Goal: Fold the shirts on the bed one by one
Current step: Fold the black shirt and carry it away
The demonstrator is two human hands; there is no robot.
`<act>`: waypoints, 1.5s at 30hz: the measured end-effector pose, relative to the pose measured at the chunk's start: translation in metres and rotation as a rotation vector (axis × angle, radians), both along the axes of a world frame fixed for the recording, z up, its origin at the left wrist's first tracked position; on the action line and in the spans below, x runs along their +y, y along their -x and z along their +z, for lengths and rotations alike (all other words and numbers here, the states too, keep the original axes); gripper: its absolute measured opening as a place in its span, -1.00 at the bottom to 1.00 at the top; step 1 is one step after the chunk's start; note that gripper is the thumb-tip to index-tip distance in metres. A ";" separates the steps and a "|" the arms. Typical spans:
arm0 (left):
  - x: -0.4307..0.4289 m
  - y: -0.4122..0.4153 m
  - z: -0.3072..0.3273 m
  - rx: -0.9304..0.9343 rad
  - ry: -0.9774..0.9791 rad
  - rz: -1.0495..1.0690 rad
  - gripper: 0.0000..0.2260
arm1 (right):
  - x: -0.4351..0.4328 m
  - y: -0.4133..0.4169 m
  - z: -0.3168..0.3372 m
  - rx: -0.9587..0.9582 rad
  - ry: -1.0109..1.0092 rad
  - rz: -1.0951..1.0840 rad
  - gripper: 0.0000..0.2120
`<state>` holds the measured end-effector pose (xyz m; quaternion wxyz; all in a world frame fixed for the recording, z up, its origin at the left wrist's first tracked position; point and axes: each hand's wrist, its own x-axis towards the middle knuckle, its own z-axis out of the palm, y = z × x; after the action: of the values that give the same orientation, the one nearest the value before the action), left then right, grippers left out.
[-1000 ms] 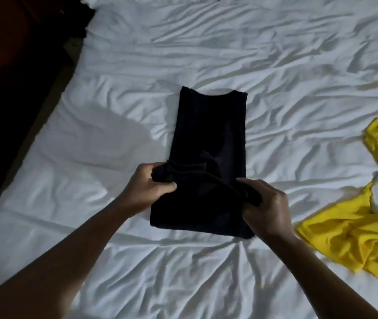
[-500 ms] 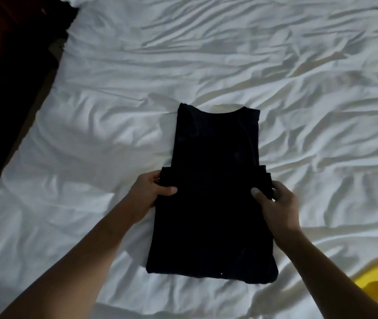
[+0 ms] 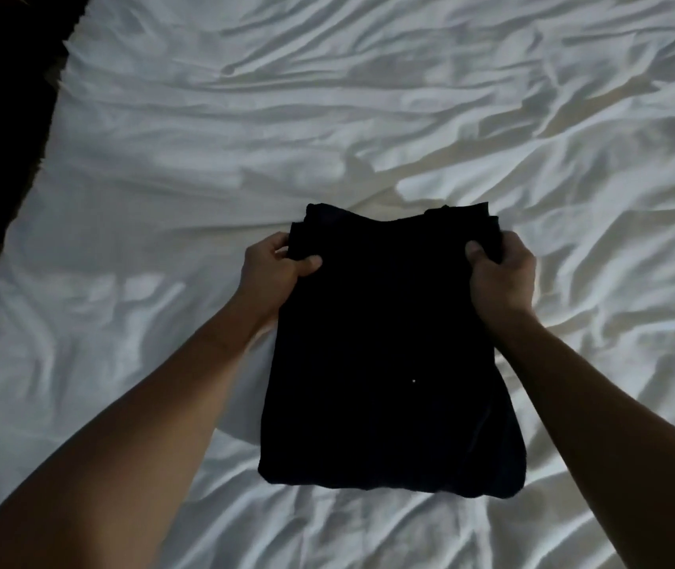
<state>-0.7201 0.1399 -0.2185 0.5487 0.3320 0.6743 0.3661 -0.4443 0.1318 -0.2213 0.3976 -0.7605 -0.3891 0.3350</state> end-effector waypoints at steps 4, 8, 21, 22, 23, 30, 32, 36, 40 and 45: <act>0.010 -0.005 -0.008 0.141 -0.059 0.048 -0.66 | 0.013 -0.004 -0.009 -0.024 0.050 0.042 -0.99; 0.001 -0.015 -0.003 0.458 -0.181 -0.018 -0.46 | 0.011 0.002 -0.003 -0.110 0.096 0.080 -0.67; -0.126 -0.035 -0.045 1.067 -0.304 -0.786 -0.47 | -0.136 0.035 -0.025 -0.759 0.108 0.906 -0.41; -0.125 -0.034 -0.047 1.066 -0.297 -0.782 -0.47 | -0.134 0.026 -0.031 -0.785 0.114 0.920 -0.41; -0.123 -0.034 -0.048 1.062 -0.287 -0.780 -0.47 | -0.132 0.016 -0.035 -0.815 0.127 0.922 -0.40; -0.099 -0.037 -0.028 0.909 -0.346 -0.310 -0.50 | -0.115 -0.006 -0.018 -0.853 0.187 0.793 -0.39; -0.073 -0.037 -0.027 0.796 -0.170 -0.125 -0.41 | -0.100 0.008 -0.011 -0.761 0.140 0.687 -0.44; -0.034 -0.034 -0.027 0.647 -0.170 -0.041 -0.64 | -0.070 0.026 -0.025 -0.663 0.204 0.644 -0.40; -0.017 -0.022 -0.022 0.599 -0.382 0.046 -0.82 | -0.046 0.022 -0.038 -0.742 0.229 0.689 -0.41; -0.013 -0.021 -0.037 0.809 -0.219 -0.103 -0.76 | -0.030 0.013 -0.045 -0.804 0.233 0.778 -0.43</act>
<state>-0.6989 0.1266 -0.2557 0.2189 0.5386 0.7749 0.2481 -0.4574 0.1014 -0.2660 -0.0207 -0.6679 -0.7214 0.1817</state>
